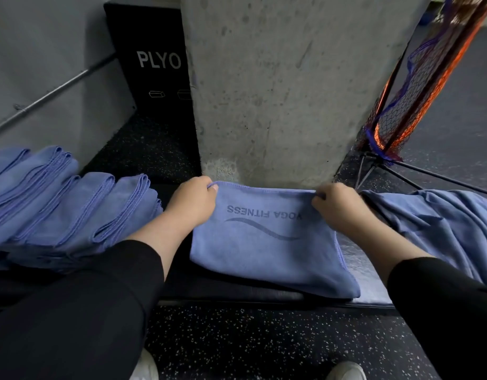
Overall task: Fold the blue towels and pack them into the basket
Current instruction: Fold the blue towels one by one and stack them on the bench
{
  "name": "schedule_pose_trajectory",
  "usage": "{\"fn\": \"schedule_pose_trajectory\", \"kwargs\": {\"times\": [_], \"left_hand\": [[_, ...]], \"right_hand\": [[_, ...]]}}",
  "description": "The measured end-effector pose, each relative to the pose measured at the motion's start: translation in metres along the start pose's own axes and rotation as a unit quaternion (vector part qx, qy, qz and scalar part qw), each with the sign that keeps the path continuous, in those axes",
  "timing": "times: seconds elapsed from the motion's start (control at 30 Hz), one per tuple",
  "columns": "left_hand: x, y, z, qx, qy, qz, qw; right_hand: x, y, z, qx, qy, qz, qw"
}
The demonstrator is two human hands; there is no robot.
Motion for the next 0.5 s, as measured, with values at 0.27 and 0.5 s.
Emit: {"fn": "schedule_pose_trajectory", "kwargs": {"times": [0.27, 0.5], "left_hand": [[0.005, -0.016, -0.01, 0.068, -0.049, 0.113, 0.99], [0.011, -0.003, -0.057, 0.148, -0.082, 0.203, 0.964]], "right_hand": [[-0.003, -0.024, -0.009, 0.055, 0.019, 0.061, 0.996], [0.016, -0.008, -0.051, 0.209, 0.066, -0.039, 0.975]]}}
Point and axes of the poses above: each hand's wrist, its own z-axis towards the middle knuckle, its own y-axis out of the back of the hand, x = y × z, the point moved 2 cm from there along z, towards the middle knuckle, and after that the axes turned 9 degrees about y, right-handed, at the moved point
